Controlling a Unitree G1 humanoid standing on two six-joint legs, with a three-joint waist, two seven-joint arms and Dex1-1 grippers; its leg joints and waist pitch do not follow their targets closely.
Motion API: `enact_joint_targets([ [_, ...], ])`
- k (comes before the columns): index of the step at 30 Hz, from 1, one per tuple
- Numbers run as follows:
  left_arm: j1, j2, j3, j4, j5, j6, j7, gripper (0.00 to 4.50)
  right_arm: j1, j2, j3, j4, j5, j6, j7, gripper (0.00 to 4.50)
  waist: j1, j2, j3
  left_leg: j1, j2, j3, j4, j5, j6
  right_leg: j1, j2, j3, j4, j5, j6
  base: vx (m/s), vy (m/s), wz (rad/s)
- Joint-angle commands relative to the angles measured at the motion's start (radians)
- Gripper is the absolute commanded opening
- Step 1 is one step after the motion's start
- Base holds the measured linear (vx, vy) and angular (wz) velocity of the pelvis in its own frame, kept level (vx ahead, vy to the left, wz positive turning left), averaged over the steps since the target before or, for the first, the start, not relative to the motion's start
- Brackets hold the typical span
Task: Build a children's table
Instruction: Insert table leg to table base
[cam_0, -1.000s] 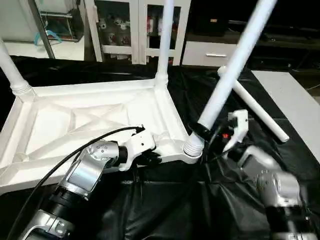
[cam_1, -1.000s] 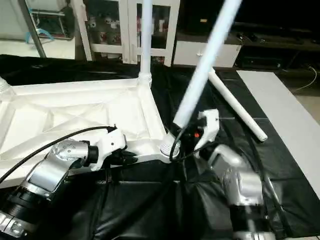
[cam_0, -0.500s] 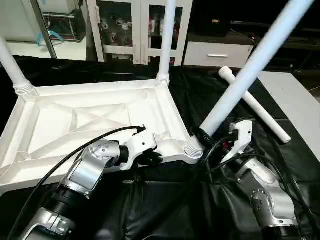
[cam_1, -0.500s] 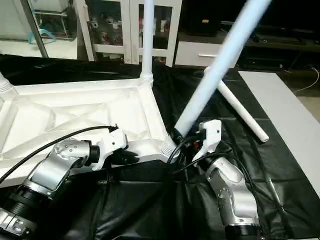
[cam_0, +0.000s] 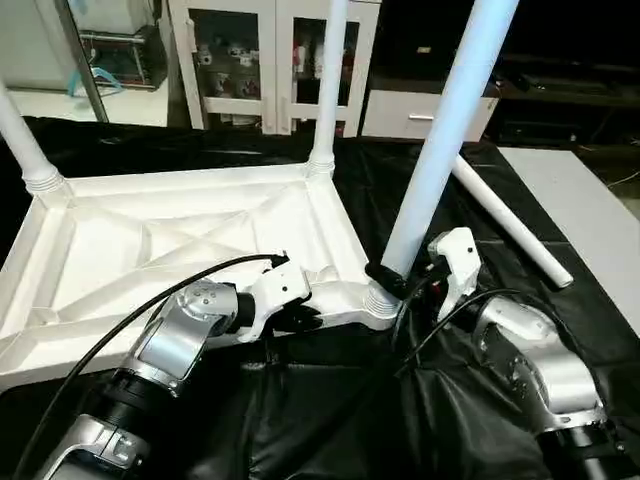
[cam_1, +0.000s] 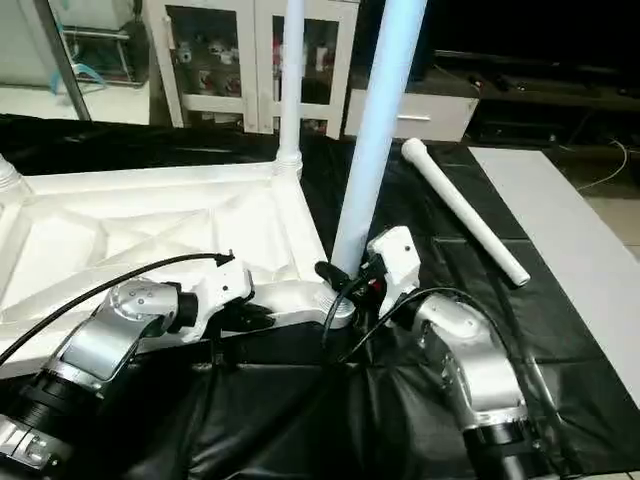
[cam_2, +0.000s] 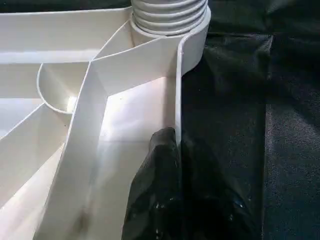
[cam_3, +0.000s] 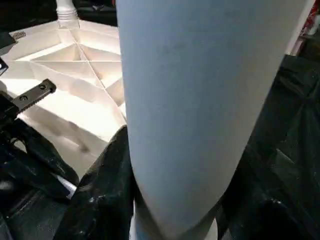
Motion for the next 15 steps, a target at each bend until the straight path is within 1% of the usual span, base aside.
enact_joint_targets([
  [1,-0.015,-0.004,0.023,0.011,-0.013,-0.012,0.043,0.00,0.061,-0.018,0.094,0.113,-0.070,0.099,0.020,1.85,-0.001,0.000,-0.021,-0.005,0.090,-0.041,-0.097,-0.252,0.016,0.010,-0.113,0.072,-0.105,-0.401,-0.152,0.000,0.000,0.00],
  [3,-0.013,-0.002,0.026,0.011,-0.015,-0.013,0.047,0.00,0.073,-0.015,0.096,0.117,-0.075,0.091,0.014,1.85,-0.003,0.001,-0.020,-0.007,0.089,-0.042,-0.099,-0.259,0.015,0.010,-0.113,0.072,-0.105,-0.403,-0.152,0.000,0.000,0.00],
  [4,-0.012,0.000,0.026,0.012,-0.015,-0.012,0.047,0.00,0.077,-0.014,0.096,0.115,-0.075,0.091,0.013,1.85,-0.003,0.002,-0.020,-0.005,0.089,-0.042,-0.099,-0.265,0.014,0.008,-0.114,0.072,-0.107,-0.409,-0.150,0.000,0.000,0.00],
  [5,-0.009,0.003,0.025,0.011,-0.015,-0.012,0.045,0.00,0.081,-0.013,0.097,0.112,-0.074,0.091,0.011,1.85,-0.004,0.001,-0.020,-0.005,0.089,-0.043,-0.099,-0.275,0.013,0.007,-0.114,0.073,-0.109,-0.424,-0.147,0.000,0.000,0.00],
  [7,-0.005,0.011,0.020,0.009,-0.012,-0.009,0.039,0.00,0.086,-0.008,0.095,0.108,-0.072,0.089,0.005,1.85,-0.004,0.005,-0.019,-0.004,0.089,-0.044,-0.100,-0.289,0.010,0.005,-0.115,0.073,-0.111,-0.443,-0.141,0.000,0.000,0.00],
  [9,0.001,0.021,0.012,0.008,-0.005,0.000,0.031,0.00,0.087,0.001,0.088,0.111,-0.072,0.080,-0.012,1.85,-0.005,0.003,-0.020,-0.004,0.089,-0.045,-0.102,-0.298,0.007,0.005,-0.115,0.073,-0.114,-0.457,-0.135,0.000,0.000,0.00],
  [10,0.004,0.024,0.010,0.007,-0.002,0.005,0.030,0.00,0.083,0.008,0.081,0.119,-0.075,0.072,-0.027,1.85,-0.005,0.005,-0.020,-0.004,0.089,-0.045,-0.103,-0.298,0.005,0.004,-0.115,0.074,-0.114,-0.456,-0.134,0.000,0.000,0.00],
  [11,0.007,0.032,0.005,0.009,0.004,0.016,0.028,0.00,0.063,0.024,0.061,0.144,-0.082,0.055,-0.068,1.85,-0.006,0.006,-0.020,-0.003,0.089,-0.046,-0.104,-0.303,0.002,0.003,-0.114,0.073,-0.114,-0.454,-0.134,0.000,0.000,0.00],
  [12,0.009,0.035,0.003,0.009,0.007,0.020,0.027,0.00,0.054,0.030,0.052,0.156,-0.085,0.049,-0.086,1.85,-0.008,0.005,-0.020,-0.003,0.088,-0.046,-0.104,-0.311,-0.001,0.001,-0.114,0.073,-0.115,-0.464,-0.133,0.000,0.000,0.00],
  [14,0.010,0.037,0.001,0.009,0.010,0.027,0.029,0.00,0.036,0.040,0.039,0.178,-0.092,0.038,-0.114,1.85,-0.010,0.006,-0.018,-0.003,0.089,-0.048,-0.105,-0.329,-0.007,-0.001,-0.114,0.073,-0.116,-0.487,-0.129,0.000,0.000,0.00],
  [15,0.012,0.037,0.001,0.009,0.012,0.036,0.033,0.00,0.011,0.052,0.023,0.210,-0.100,0.023,-0.151,1.85,-0.014,0.006,-0.017,-0.005,0.088,-0.050,-0.106,-0.342,-0.012,-0.001,-0.115,0.072,-0.118,-0.506,-0.125,0.000,0.000,0.00],
])
